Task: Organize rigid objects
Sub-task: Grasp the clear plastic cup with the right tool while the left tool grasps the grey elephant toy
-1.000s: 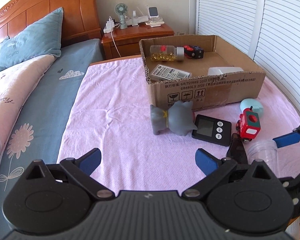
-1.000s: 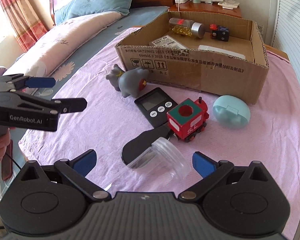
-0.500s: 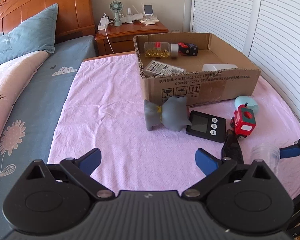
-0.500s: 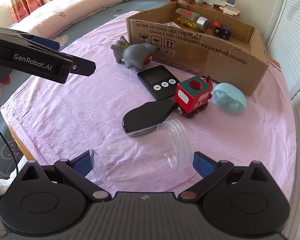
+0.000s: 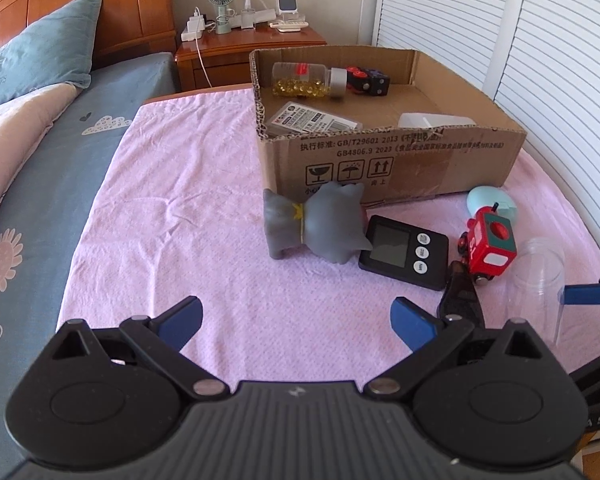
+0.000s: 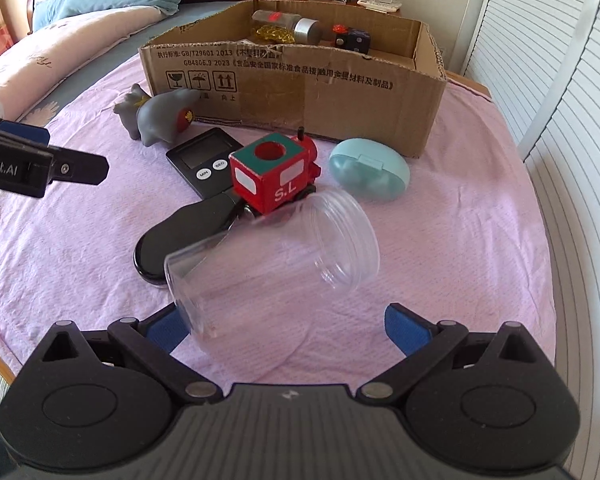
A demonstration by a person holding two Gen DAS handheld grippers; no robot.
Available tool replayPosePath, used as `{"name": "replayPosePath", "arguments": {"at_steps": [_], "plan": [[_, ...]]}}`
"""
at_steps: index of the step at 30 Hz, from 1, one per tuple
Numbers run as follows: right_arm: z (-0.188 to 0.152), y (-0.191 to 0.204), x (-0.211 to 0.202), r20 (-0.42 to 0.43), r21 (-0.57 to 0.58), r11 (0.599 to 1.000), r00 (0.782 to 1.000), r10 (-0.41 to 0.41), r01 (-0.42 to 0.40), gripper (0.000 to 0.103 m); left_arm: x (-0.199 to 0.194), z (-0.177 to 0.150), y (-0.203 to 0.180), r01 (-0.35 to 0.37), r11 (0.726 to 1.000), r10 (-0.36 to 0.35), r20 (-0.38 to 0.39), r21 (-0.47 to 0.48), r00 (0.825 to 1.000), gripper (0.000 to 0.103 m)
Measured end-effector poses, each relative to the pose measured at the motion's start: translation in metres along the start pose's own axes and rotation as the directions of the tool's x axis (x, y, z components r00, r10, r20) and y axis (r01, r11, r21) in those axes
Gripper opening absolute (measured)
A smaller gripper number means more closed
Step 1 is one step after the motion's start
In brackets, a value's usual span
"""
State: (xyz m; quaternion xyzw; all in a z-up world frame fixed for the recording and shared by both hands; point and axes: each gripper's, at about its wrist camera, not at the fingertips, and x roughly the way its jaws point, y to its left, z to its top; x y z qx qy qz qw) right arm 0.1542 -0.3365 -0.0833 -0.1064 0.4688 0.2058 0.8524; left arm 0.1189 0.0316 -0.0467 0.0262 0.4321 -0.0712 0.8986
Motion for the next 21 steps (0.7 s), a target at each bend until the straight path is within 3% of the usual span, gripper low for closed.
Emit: {"name": "replayPosePath", "arguments": {"at_steps": [13, 21], "plan": [[-0.008, -0.003, -0.001, 0.069, -0.053, 0.998, 0.996, 0.047, -0.043, 0.103, 0.036, 0.024, -0.010, -0.002, 1.000, 0.003, 0.034, -0.017, 0.999, 0.100], [-0.014, -0.004, -0.003, 0.103, -0.061, 0.997, 0.993, 0.054, -0.048, 0.103, 0.058, 0.035, -0.015, -0.073, 0.997, 0.073, 0.064, -0.012, 0.995, 0.099]]}}
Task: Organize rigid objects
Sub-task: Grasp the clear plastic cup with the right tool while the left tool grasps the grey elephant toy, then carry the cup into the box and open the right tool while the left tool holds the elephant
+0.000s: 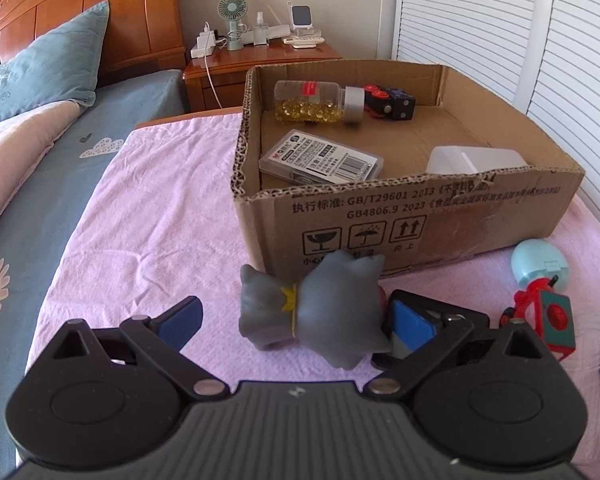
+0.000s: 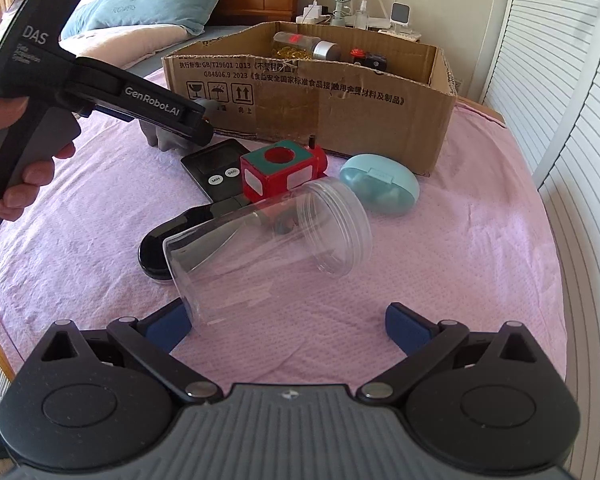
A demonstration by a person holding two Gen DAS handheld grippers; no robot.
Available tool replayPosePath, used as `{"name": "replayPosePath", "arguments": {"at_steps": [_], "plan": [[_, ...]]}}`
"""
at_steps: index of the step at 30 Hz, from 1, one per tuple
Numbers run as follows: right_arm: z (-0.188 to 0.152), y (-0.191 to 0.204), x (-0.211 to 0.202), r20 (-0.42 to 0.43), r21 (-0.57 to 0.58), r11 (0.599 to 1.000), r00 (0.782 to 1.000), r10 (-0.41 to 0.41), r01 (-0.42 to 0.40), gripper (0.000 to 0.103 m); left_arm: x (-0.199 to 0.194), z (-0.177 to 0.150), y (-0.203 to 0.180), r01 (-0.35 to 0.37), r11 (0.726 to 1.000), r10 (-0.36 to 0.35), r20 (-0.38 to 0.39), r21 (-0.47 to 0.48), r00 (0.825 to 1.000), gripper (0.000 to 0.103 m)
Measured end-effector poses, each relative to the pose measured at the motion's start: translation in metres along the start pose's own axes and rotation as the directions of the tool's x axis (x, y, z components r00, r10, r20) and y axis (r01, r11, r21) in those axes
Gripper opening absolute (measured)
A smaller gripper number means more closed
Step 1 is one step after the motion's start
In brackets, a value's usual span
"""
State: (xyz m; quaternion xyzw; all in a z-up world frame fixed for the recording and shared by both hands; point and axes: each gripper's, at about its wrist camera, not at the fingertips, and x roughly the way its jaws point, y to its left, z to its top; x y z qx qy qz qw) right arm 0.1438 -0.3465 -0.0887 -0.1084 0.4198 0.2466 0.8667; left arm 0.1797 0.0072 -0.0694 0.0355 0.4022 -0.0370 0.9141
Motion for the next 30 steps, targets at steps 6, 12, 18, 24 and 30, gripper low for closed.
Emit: {"name": "replayPosePath", "arguments": {"at_steps": [6, 12, 18, 24, 30], "plan": [[-0.005, 0.000, -0.003, 0.022, -0.005, 1.000, 1.000, 0.004, -0.004, 0.103, 0.004, -0.001, 0.001, 0.074, 0.997, -0.074, -0.010, -0.013, 0.997, 0.073], [-0.005, 0.000, -0.003, 0.027, -0.014, 1.000, 1.000, 0.011, -0.011, 0.103, -0.004, -0.005, 0.009, 0.065, 0.998, -0.065, -0.037, 0.000, 0.997, 0.071], [0.000, -0.001, -0.004, 0.002, -0.048, 0.999, 1.000, 0.026, -0.026, 0.103, -0.024, -0.024, 0.027, 0.088, 0.996, -0.086, -0.069, 0.028, 0.994, 0.072], [0.013, 0.000, -0.009, 0.042, -0.123, 0.992, 0.998, 0.048, -0.042, 0.103, -0.030, -0.033, 0.033, 0.101, 0.995, -0.100, -0.063, 0.012, 0.993, 0.073], [0.026, 0.004, -0.005, 0.048, -0.206, 0.977, 0.997, 0.058, -0.047, 0.103, -0.025, -0.035, 0.035, 0.099, 0.994, -0.101, -0.072, -0.035, 0.992, 0.074]]}}
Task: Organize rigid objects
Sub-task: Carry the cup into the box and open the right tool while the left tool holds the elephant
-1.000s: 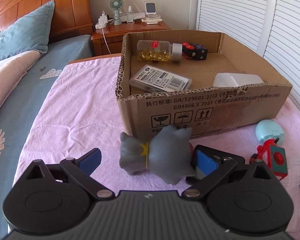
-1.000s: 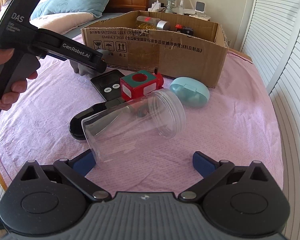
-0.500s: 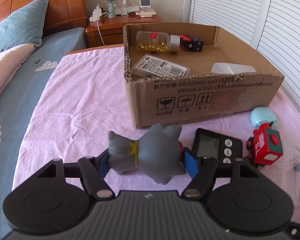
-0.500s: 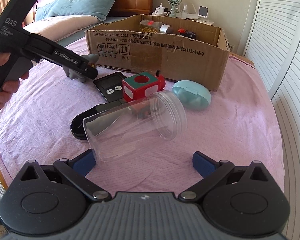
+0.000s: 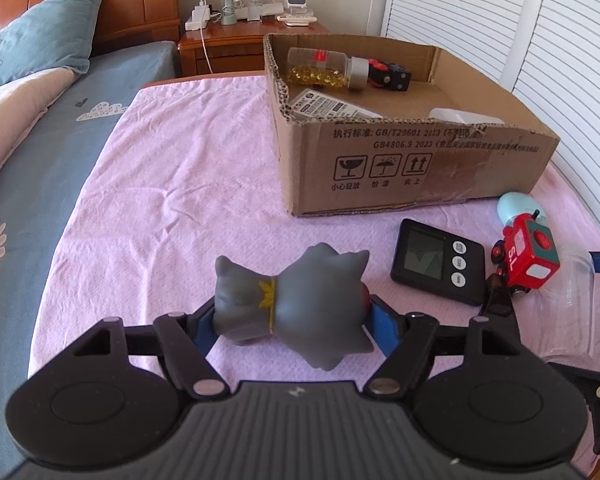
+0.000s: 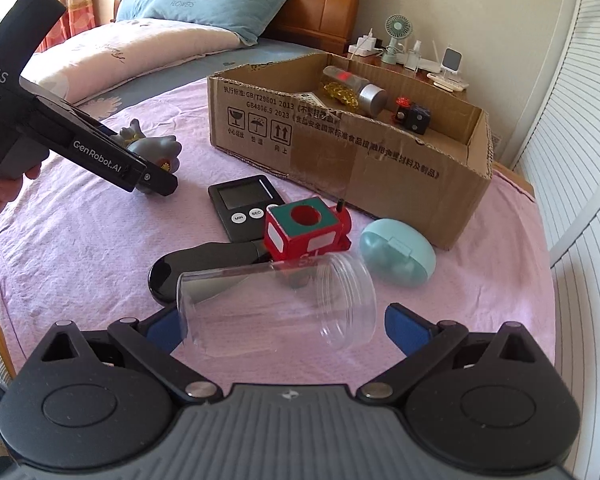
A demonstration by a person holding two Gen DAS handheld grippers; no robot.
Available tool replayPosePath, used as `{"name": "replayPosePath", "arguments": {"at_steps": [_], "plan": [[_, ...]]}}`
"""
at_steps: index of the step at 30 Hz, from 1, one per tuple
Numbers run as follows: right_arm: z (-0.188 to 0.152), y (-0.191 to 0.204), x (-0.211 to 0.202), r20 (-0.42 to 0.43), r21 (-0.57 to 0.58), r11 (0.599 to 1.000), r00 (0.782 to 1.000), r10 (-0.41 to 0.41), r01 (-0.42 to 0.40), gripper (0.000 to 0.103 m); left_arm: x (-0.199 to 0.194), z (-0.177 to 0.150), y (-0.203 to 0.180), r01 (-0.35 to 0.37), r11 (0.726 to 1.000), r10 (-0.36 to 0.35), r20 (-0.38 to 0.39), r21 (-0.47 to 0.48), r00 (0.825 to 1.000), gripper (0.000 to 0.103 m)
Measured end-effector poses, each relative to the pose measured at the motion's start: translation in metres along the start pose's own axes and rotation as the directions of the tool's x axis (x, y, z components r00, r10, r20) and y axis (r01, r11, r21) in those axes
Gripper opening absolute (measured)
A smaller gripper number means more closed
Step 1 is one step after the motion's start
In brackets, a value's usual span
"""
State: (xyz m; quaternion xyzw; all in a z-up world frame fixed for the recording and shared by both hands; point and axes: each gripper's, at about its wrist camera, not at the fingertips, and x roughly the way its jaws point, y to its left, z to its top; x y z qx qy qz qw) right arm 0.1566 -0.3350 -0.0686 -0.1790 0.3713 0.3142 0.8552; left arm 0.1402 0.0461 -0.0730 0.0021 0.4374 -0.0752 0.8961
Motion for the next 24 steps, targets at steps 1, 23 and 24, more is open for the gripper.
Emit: {"name": "replayPosePath", "arguments": {"at_steps": [1, 23, 24], "plan": [[0.001, 0.001, 0.001, 0.001, -0.013, 1.000, 1.000, 0.001, -0.001, 0.103, 0.001, 0.000, 0.001, 0.003, 1.000, -0.003, -0.004, -0.005, 1.000, 0.076], [0.013, -0.001, -0.015, -0.037, 0.029, 0.999, 0.999, 0.014, -0.013, 0.094, -0.021, 0.008, -0.005, 0.046, 0.994, -0.043, -0.033, 0.104, 0.999, 0.071], [0.014, -0.002, -0.018, -0.035, 0.035, 0.999, 0.999, 0.017, -0.016, 0.094, -0.024, 0.008, -0.006, 0.052, 0.992, -0.048, -0.037, 0.114, 0.998, 0.071]]}}
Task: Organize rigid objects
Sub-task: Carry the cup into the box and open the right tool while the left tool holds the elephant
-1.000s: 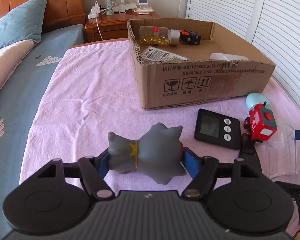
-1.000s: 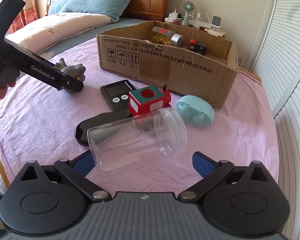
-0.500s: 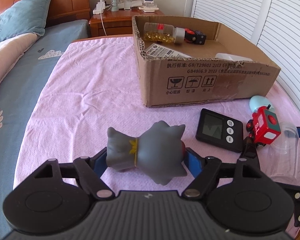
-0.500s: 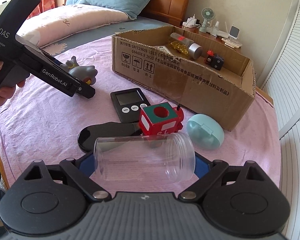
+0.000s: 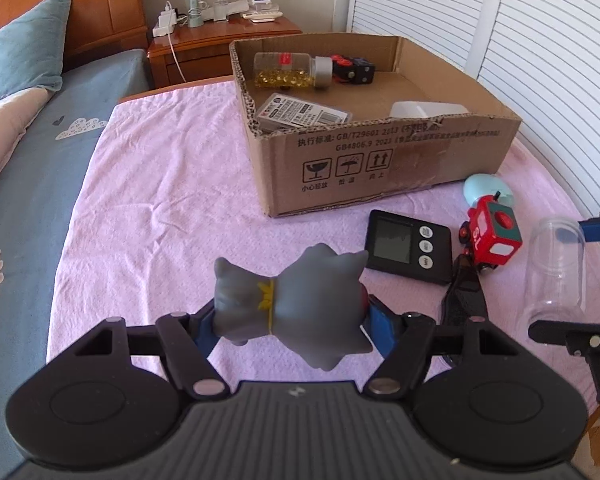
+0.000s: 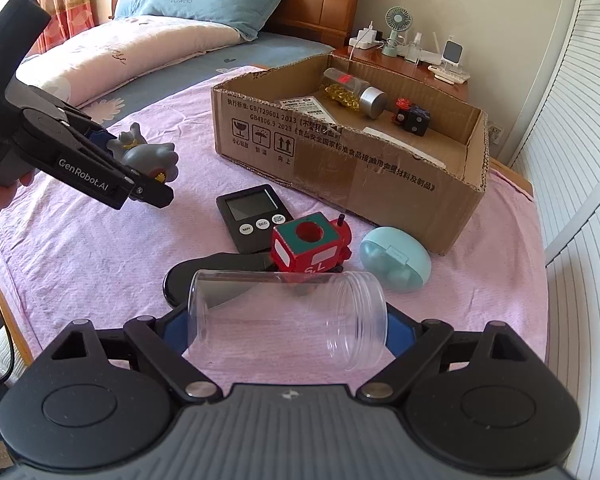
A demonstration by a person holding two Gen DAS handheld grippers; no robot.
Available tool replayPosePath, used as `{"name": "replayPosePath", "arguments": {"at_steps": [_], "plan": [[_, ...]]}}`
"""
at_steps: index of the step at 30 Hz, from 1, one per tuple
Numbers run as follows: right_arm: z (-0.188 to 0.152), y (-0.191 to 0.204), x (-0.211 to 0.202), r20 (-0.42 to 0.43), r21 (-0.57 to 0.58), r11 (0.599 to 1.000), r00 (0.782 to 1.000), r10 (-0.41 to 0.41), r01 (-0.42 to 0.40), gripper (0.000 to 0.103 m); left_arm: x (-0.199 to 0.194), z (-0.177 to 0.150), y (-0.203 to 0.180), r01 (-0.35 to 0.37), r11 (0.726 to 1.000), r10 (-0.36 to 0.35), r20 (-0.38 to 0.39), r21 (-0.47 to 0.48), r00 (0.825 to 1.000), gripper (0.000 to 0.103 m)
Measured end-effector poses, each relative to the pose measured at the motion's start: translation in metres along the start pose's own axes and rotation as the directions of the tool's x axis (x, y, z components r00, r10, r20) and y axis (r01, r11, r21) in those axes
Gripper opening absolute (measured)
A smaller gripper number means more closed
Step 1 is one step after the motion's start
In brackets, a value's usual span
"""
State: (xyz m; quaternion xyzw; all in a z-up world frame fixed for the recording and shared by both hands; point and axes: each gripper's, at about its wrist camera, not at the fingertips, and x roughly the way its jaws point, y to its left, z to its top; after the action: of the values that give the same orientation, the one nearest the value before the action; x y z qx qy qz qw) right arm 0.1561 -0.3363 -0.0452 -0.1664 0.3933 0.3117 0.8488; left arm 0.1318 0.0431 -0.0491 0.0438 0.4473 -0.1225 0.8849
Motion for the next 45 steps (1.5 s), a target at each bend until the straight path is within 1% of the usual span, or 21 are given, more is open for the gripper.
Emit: {"name": "replayPosePath", "arguments": {"at_steps": [6, 10, 12, 17, 23, 28, 32, 33, 34, 38, 45], "plan": [[0.011, -0.012, -0.019, 0.042, 0.026, 0.999, 0.999, -0.028, 0.027, 0.094, -0.019, 0.005, 0.002, 0.053, 0.998, -0.052, -0.017, 0.035, 0.998, 0.071], [0.027, -0.026, -0.024, 0.069, 0.046, 0.998, 0.996, -0.056, 0.053, 0.094, -0.031, 0.011, 0.004, 0.080, 0.996, -0.080, -0.006, 0.041, 0.997, 0.071], [0.037, -0.033, -0.026, 0.089, 0.047, 0.996, 0.993, -0.073, 0.069, 0.094, -0.036, 0.014, 0.004, 0.082, 0.995, -0.083, 0.004, 0.051, 0.997, 0.071], [0.071, -0.054, -0.024, 0.127, 0.054, 0.991, 0.984, -0.126, 0.120, 0.094, -0.045, 0.018, 0.008, 0.060, 0.996, -0.062, 0.030, 0.070, 0.998, 0.071], [0.117, -0.077, -0.004, 0.140, 0.062, 0.982, 0.973, -0.185, 0.178, 0.094, -0.050, 0.019, 0.017, 0.043, 0.997, -0.046, 0.046, 0.058, 0.998, 0.071], [0.156, -0.094, 0.022, 0.125, 0.086, 0.978, 0.971, -0.201, 0.192, 0.094, -0.054, 0.022, 0.023, 0.030, 0.998, -0.033, 0.059, 0.049, 0.998, 0.071], [0.180, -0.103, 0.048, 0.106, 0.102, 0.971, 0.968, -0.227, 0.217, 0.094, -0.053, 0.023, 0.026, 0.026, 0.999, -0.029, 0.060, 0.042, 0.998, 0.071], [0.183, -0.105, 0.055, 0.090, 0.110, 0.969, 0.968, -0.233, 0.223, 0.097, -0.053, 0.023, 0.026, 0.027, 0.999, -0.029, 0.058, 0.041, 0.998, 0.071], [0.185, -0.108, 0.061, 0.074, 0.115, 0.966, 0.968, -0.239, 0.230, 0.103, -0.052, 0.024, 0.027, 0.027, 0.999, -0.029, 0.056, 0.039, 0.998, 0.071], [0.180, -0.113, 0.072, 0.041, 0.149, 0.964, 0.973, -0.229, 0.220, 0.103, -0.050, 0.026, 0.028, 0.030, 0.999, -0.032, 0.059, 0.042, 0.998, 0.071], [0.161, -0.111, 0.057, 0.027, 0.199, 0.959, 0.977, -0.209, 0.200, 0.103, -0.050, 0.036, 0.023, 0.033, 0.998, -0.037, 0.074, 0.061, 0.997, 0.071]]}}
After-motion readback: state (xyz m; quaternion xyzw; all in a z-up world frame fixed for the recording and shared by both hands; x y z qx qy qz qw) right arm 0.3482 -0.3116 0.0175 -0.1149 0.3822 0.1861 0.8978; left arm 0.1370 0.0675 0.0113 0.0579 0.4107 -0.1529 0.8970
